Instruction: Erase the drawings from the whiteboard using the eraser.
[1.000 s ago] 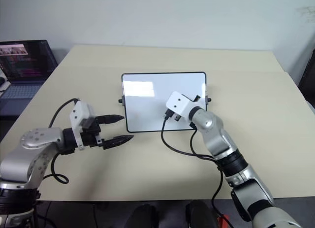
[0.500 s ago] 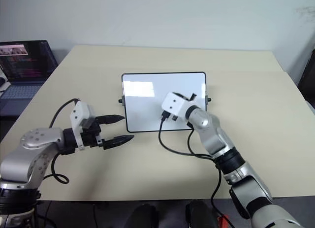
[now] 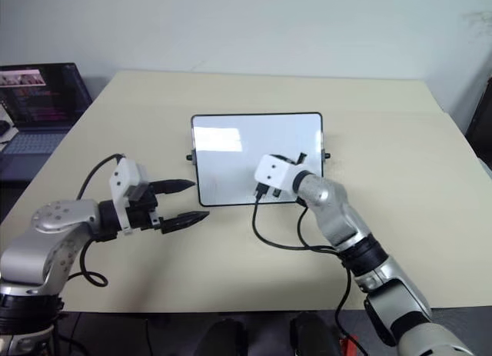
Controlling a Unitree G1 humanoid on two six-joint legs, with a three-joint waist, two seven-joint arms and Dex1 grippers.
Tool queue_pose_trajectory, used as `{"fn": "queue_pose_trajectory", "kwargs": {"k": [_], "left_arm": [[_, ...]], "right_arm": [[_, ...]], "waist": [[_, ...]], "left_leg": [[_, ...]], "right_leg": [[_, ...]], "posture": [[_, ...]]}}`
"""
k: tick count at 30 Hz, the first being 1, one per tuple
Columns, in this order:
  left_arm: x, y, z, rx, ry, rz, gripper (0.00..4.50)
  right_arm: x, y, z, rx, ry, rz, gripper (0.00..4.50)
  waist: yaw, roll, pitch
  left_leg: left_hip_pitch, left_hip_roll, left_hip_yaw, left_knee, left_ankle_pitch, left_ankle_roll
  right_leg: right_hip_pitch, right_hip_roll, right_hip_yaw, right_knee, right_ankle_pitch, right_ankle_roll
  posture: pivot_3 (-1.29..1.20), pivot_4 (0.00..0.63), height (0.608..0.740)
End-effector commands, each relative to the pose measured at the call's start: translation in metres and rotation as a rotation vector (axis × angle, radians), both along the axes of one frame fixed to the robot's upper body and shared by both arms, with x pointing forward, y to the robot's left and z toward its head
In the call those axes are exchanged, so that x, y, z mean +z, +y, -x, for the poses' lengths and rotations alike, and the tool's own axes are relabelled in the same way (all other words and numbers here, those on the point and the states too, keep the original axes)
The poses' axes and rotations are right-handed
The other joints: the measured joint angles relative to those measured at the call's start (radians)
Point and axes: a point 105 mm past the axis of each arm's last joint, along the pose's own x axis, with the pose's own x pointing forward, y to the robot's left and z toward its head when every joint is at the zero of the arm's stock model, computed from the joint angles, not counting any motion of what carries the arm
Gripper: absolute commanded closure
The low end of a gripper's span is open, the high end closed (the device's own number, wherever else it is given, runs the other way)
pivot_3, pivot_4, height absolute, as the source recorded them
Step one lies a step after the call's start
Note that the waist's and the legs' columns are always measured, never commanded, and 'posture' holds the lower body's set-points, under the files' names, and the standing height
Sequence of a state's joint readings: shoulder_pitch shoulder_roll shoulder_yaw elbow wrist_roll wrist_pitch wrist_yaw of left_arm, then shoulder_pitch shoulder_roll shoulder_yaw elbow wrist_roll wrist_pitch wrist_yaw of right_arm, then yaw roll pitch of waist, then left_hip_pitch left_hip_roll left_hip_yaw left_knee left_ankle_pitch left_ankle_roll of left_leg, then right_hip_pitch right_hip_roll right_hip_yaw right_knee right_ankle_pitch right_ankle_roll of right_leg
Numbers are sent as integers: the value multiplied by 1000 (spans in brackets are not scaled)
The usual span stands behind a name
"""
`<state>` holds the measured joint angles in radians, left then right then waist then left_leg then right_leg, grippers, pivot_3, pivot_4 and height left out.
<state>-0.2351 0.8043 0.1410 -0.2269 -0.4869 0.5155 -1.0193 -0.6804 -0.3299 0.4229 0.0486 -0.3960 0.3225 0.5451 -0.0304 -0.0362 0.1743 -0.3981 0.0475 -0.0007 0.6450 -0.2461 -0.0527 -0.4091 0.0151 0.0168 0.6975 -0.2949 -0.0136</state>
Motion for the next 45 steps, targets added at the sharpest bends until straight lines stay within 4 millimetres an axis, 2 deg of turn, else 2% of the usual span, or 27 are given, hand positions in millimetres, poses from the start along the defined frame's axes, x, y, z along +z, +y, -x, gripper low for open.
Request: {"fn": "queue_pose_trajectory", "kwargs": {"k": [1, 3, 8, 10, 17, 19, 23, 34, 37, 43, 45], "left_arm": [[9, -5, 2, -35, -37, -7, 0], [9, -6, 2, -37, -37, -6, 0], [9, -6, 1, -42, -37, -6, 0], [9, -6, 1, -44, -38, -7, 0], [9, -7, 2, -47, -37, -5, 0], [9, -8, 2, -49, -37, -6, 0], [10, -7, 0, -49, -40, -8, 0], [9, -9, 0, -54, -41, -2, 0], [9, -10, -1, -54, -42, -2, 0], [10, -9, 0, -56, -43, -3, 0], [10, -9, 0, -56, -44, -4, 0]], "right_arm": [[-26, 2, 21, 76, 145, 46, 3399], [-21, 3, 20, 63, 112, 31, 3399], [13, 1, -2, -42, -59, -71, 3399], [11, 5, 1, -18, -45, -70, 3399], [-18, 13, 18, 64, 85, 6, 3399], [-16, 9, 15, 39, 55, 10, 3399], [2, 0, 1, -35, -35, -22, 3399], [-22, -19, 10, -34, 98, 55, 3399], [-23, -15, 12, -24, 100, 54, 3399], [-12, 20, 14, 48, 68, -26, 3399], [-5, 23, 10, 39, 35, -48, 3399]], "waist": [[1, 0, 0], [0, 0, 0], [-6, 0, 0], [-2, 0, 0], [-2, 0, 0], [-2, 0, 0], [-2, 0, 0], [0, -1, 0], [0, -1, 0], [-7, -1, 0], [-9, -1, 0]], "left_leg": [[0, 0, 0, 0, 0, 0], [0, 0, 0, 0, 0, 0], [2, 0, 1, 0, 0, 0], [2, 0, 0, 0, 0, 0], [0, 0, 1, 0, 0, 0], [1, 0, 0, 0, 0, 0], [1, 0, 0, 0, 0, 0], [1, 0, 0, 0, 0, 0], [2, 0, 0, 0, 0, 0], [3, 0, 1, 0, 0, 0], [4, 0, 1, 0, 0, 0]], "right_leg": [[0, 0, 0, 0, 0, 0], [0, 0, 0, -1, 0, 0], [0, 1, 1, 1, 0, 0], [0, 1, 0, 1, 0, 0], [0, 1, 1, -1, 0, 0], [0, 1, 0, -1, 0, 0], [0, 1, 0, 0, 0, 0], [1, 1, 0, 0, 0, 0], [2, 1, 0, 0, 0, 0], [2, 2, 0, 1, 0, 0], [2, 2, 1, 1, 0, 0]], "posture": [[0, 150, 740], [0, 150, 740], [0, 150, 740], [0, 150, 740], [0, 150, 740], [0, 150, 740], [0, 150, 740], [0, 150, 740], [0, 150, 740], [0, 150, 740], [0, 150, 740]]}}
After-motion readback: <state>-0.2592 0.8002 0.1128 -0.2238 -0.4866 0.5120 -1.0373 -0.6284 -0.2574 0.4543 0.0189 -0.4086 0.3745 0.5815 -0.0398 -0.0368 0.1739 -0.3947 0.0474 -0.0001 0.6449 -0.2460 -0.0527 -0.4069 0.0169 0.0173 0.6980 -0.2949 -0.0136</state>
